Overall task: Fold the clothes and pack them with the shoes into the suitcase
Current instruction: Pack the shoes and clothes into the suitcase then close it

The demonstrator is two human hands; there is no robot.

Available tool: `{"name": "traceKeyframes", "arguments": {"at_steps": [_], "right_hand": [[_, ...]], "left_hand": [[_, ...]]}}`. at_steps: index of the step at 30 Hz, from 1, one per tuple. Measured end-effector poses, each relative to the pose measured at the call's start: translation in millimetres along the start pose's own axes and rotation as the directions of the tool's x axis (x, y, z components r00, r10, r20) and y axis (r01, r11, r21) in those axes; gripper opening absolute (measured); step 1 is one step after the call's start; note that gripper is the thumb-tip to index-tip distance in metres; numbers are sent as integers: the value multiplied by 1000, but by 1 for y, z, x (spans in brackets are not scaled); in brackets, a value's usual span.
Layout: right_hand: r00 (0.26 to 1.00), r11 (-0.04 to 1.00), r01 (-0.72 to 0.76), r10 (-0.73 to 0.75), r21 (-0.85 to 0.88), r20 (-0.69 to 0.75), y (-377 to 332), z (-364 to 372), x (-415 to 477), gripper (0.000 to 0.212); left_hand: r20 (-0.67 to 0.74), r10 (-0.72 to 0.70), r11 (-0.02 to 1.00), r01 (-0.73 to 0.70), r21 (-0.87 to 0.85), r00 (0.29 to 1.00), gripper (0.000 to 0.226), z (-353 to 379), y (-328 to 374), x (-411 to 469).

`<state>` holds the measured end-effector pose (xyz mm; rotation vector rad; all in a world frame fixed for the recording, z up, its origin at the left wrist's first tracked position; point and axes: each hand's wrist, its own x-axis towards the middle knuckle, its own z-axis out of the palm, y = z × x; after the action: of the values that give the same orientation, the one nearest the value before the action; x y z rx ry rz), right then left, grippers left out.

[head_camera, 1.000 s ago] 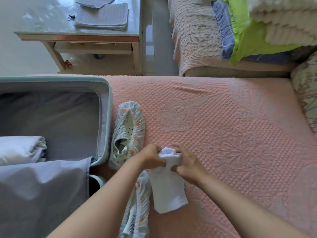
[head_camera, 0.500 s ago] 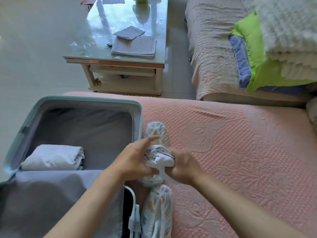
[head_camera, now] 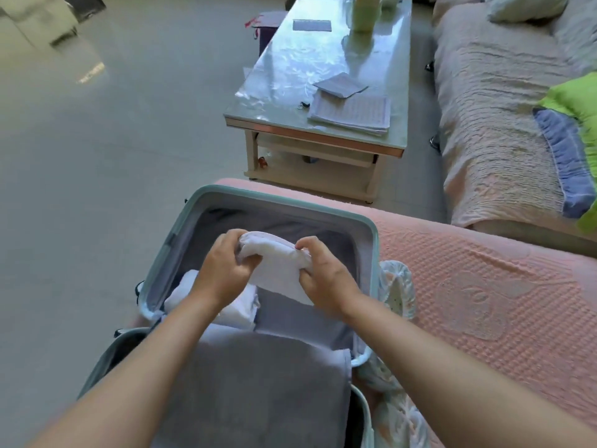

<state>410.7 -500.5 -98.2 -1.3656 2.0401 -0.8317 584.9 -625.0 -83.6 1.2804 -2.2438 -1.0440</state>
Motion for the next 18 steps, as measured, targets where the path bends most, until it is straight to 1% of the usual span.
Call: {"name": "traceKeyframes", "arguments": {"at_steps": [2,4,5,7,8,9,10,12,13,14,15,17,18], "right_hand": [[1000,1000,10,-9,18,-9,-9,31,27,43],[1000,1000,7,-7,26,5,-11,57,48,44],[1000,1000,5,-6,21,30,-13,68,57,43],[999,1000,8,-8,1,43,-13,87,69,42],[999,1000,6,-5,-24,35,-12,95,73,45],[1000,997,-9,11,-73,28,-11,103,76,50],[999,988,-39,44,-149,24,-9,110,77,56],[983,940,-162,180,-301,33,-5,119,76,65],[962,911,-240,270,-334,47,-3,122,75,66],[931,888,-319,358,-330,63,-1,125,74,65],[899,871,-392,431,-296,77,0,127,74,64],[858,859,-480,502,-180,109,1,134,75,62],[858,867,-484,497,-119,131,0,137,76,62]], "left_hand": [[-10,-82,995,82,50,997,25,-12,-26,15],[15,-162,983,160,92,987,29,-20,-52,27],[9,-198,975,196,104,980,33,-23,-65,32],[-27,-233,957,234,172,972,50,-28,-88,39],[-27,-220,949,220,225,975,60,-30,-99,39],[2,-199,940,190,283,980,67,-30,-107,38],[62,-186,926,154,343,981,69,-29,-114,35],[227,-207,862,67,503,952,58,-23,-122,27],[292,-226,810,12,587,929,51,-20,-125,22],[332,-235,765,-37,643,914,48,-16,-128,18],[350,-235,746,-62,663,907,49,-13,-131,14],[351,-234,785,-37,618,907,57,-11,-136,8],[357,-237,814,-16,580,904,63,-10,-139,5]]}}
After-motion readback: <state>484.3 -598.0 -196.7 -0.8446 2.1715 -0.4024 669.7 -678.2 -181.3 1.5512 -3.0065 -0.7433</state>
